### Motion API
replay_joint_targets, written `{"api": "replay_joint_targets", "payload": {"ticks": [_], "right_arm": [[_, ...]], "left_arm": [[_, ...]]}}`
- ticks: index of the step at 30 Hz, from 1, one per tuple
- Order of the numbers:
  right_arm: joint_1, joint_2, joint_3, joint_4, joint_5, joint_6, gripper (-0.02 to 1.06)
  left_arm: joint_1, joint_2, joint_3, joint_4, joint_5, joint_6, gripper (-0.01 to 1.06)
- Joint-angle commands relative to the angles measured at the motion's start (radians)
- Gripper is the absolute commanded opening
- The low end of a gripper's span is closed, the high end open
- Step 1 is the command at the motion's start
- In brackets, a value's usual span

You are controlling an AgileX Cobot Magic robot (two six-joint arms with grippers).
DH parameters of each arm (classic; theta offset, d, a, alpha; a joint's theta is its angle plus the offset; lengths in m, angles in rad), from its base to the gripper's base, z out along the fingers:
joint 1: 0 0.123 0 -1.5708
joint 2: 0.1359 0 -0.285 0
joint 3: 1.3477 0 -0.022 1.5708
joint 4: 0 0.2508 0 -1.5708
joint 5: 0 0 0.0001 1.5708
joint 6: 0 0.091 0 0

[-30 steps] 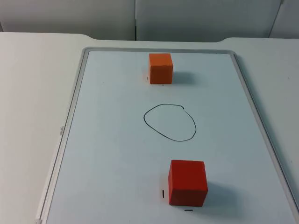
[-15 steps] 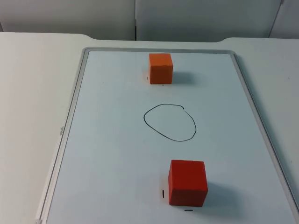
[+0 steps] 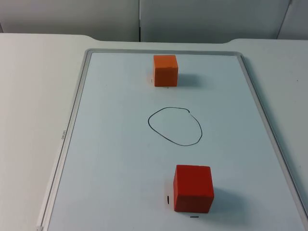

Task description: Pick up one cube with the left hand and another cube with the right hand. First place the cube in the right hand at the target position, then stack the cube in the left hand on top.

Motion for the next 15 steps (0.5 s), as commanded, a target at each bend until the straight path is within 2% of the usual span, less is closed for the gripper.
{"api": "replay_joint_targets", "payload": {"ticks": [1,5,11,14,15], "right_arm": [[-0.006,-0.004,0.004,0.004,-0.005,0.000,1.04],[-0.006,-0.004,0.004,0.004,-0.005,0.000,1.04],[-0.006,-0.004,0.004,0.000,-0.005,0.007,1.04],[-0.006,-0.004,0.004,0.000,-0.005,0.007,1.04],[-0.006,-0.004,0.004,0.000,-0.005,0.007,1.04]], "left_arm": [[0.002,0.077,-0.064,-0.118,-0.007,0.089,1.05],[0.002,0.285,-0.228,-0.248,0.066,0.194,1.05],[-0.002,0.462,-0.343,-0.277,0.093,0.194,1.04],[-0.058,0.583,-0.398,-0.273,0.086,0.194,1.04],[-0.106,0.639,-0.424,-0.269,0.074,0.194,1.04]]}}
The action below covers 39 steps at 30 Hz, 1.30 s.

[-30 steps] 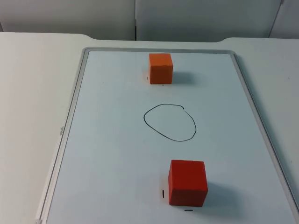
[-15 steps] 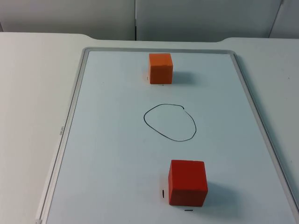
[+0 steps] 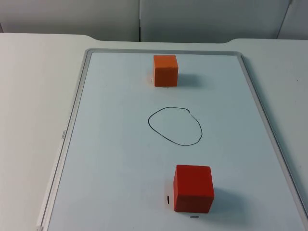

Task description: Pick up one cube with the left hand and another cube with the right hand. First place the cube in the right hand at the target position, then stack the cube in the left hand on top.

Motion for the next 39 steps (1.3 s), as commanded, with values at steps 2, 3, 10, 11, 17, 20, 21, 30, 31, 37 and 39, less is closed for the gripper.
{"api": "replay_joint_targets", "payload": {"ticks": [2,3,10,11,17,20,21,30,31,37,39], "right_arm": [[-0.006,-0.004,0.004,0.000,-0.005,0.004,1.04],[-0.006,-0.004,0.004,0.000,-0.005,0.004,1.04],[-0.006,-0.004,0.004,0.000,-0.005,0.004,1.04],[-0.006,-0.004,0.004,0.000,-0.005,0.004,1.04],[-0.006,-0.004,0.004,0.000,-0.005,0.004,1.04],[-0.006,-0.004,0.004,0.000,-0.005,0.004,1.04],[-0.006,-0.004,0.004,0.000,-0.005,0.004,1.04],[-0.006,-0.004,0.004,0.000,-0.005,0.004,1.04],[-0.006,-0.004,0.004,0.000,-0.005,0.004,1.04],[-0.006,-0.004,0.004,0.000,-0.005,0.004,1.04],[-0.006,-0.004,0.004,0.000,-0.005,0.004,1.04]], "left_arm": [[-0.088,0.109,-0.051,0.008,-0.025,-0.002,1.04],[-0.127,0.150,-0.066,0.037,-0.047,-0.011,1.04],[-0.312,0.406,-0.136,0.323,-0.202,-0.300,1.04],[-0.312,0.406,-0.136,0.323,-0.202,-0.300,1.04],[-0.403,0.685,-0.308,0.552,-0.136,-0.589,1.04],[-0.429,0.814,-0.407,0.594,-0.107,-0.666,1.04],[-0.429,0.814,-0.407,0.594,-0.107,-0.666,1.04],[-0.461,1.086,-0.676,0.719,0.060,-0.846,1.04],[-0.461,1.104,-0.701,0.719,0.062,-0.863,1.04],[-0.468,1.172,-0.777,0.736,0.048,-0.931,1.04],[-0.476,1.184,-0.788,0.765,0.043,-0.962,1.04]]}}
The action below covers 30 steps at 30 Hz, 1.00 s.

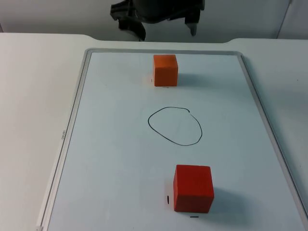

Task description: Pick up one cube with the left hand and another cube with the right hand. First place the cube in the right hand at the target position, then stack the cube in the left hand on top.

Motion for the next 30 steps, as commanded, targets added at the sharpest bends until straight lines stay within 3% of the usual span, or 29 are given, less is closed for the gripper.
{"api": "replay_joint_targets", "payload": {"ticks": [1,11,20,30], "right_arm": [[-0.006,-0.004,0.004,0.000,-0.005,0.003,1.04],[-0.006,-0.004,0.004,0.000,-0.005,0.003,1.04],[-0.006,-0.004,0.004,0.000,-0.005,0.003,1.04],[-0.006,-0.004,0.004,0.000,-0.005,0.003,1.04]], "left_arm": [[-0.019,0.016,-0.014,0.046,-0.016,-0.047,1.04],[-0.046,0.074,-0.014,0.151,-0.027,-0.128,1.04],[-0.046,0.118,-0.014,0.154,-0.094,-0.120,1.04],[-0.046,0.140,-0.014,0.233,-0.109,-0.112,1.04]]}}
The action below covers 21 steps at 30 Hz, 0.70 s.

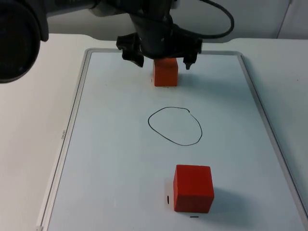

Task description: Pick up one cube with the left hand and another cube with the right hand. First place the cube in the right hand at the target position, then stack the cube in the left hand on top.

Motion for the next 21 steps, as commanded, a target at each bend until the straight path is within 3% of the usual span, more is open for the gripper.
{"api": "replay_joint_targets", "payload": {"ticks": [1,21], "right_arm": [[-0.006,-0.004,0.004,0.000,-0.005,0.003,1.04],[-0.006,-0.004,0.004,0.000,-0.005,0.003,1.04]], "left_arm": [[-0.006,-0.001,-0.005,0.022,-0.019,0.002,1.04],[-0.023,0.025,-0.005,0.101,-0.059,0.004,1.04]]}}
